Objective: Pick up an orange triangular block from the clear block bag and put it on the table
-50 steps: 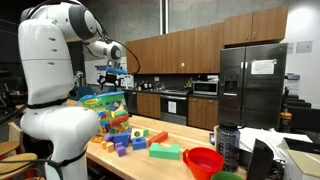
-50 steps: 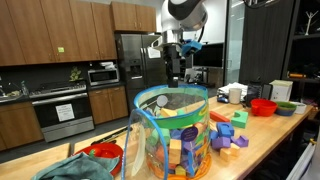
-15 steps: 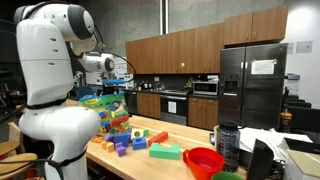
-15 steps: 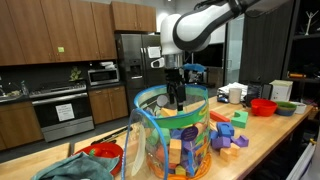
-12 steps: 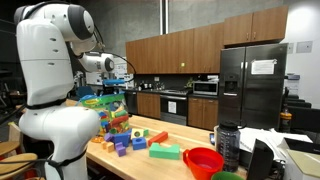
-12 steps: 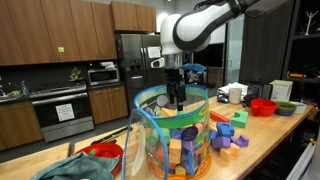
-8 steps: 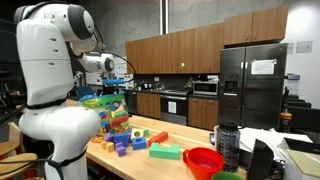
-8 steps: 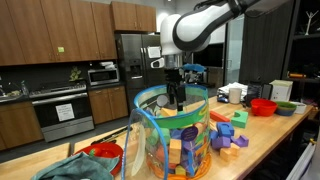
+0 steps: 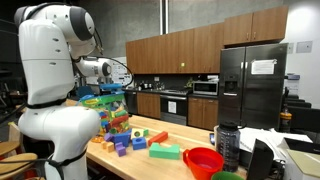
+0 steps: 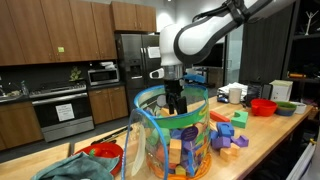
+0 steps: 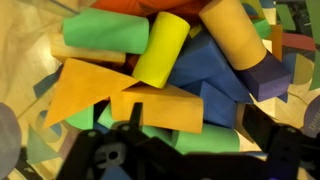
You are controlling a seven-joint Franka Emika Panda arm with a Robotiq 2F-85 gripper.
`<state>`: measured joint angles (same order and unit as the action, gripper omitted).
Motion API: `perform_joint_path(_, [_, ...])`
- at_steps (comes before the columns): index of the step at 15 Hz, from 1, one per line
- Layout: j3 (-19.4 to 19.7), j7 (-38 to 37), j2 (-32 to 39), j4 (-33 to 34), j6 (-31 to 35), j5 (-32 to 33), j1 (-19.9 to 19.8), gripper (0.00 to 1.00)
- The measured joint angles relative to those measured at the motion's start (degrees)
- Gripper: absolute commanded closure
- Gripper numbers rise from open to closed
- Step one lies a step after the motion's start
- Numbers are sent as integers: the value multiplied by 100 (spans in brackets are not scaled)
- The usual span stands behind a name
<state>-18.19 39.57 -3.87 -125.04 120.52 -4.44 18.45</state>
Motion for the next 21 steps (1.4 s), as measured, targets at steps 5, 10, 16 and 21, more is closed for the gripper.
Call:
perform_joint_path(5, [-153, -7, 265, -64, 339, 64, 131, 0])
perform_joint_path(10, [-219, -50, 448, -55, 516, 558, 172, 0])
perform_joint_path(16, [-223, -142, 532, -60, 514, 1229, 170, 26])
perform_joint_path(21, [-223, -288, 542, -43, 518, 1495, 170, 56])
